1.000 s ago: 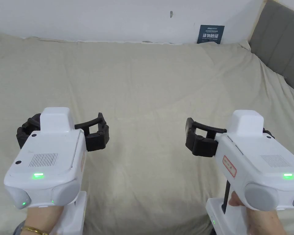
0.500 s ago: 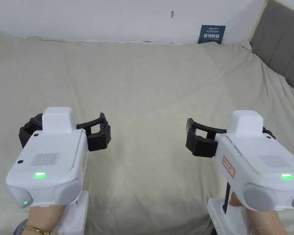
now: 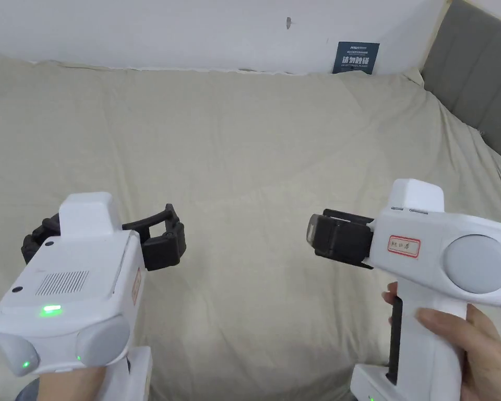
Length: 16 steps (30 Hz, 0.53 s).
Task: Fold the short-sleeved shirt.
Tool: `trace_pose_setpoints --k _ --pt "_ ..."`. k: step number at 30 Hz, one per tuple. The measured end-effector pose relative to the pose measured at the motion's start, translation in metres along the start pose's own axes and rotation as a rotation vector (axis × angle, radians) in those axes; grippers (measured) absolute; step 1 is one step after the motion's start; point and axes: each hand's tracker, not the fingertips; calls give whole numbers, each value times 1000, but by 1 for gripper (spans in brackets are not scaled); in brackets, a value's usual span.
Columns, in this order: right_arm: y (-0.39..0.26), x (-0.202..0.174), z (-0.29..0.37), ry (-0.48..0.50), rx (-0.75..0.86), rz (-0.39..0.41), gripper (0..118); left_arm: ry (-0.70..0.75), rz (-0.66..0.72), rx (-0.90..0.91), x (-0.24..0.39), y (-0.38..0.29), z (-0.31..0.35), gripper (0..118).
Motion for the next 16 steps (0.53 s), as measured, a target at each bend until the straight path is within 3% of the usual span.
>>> trace_pose_setpoints --k 3,7,13,16 --pt "-8 -8 11 -30 57 13 118 -9 -10 -19 4 -9 5 118" --pt "-15 -21 16 -110 81 118 118 -11 -40 -38 9 -18 7 118" --pt "-15 -22 1 -130 45 100 118 -29 -18 -80 10 -26 0 118" --pt "-21 -24 -10 -132 46 131 118 -25 1 -117 8 -32 -9 118"
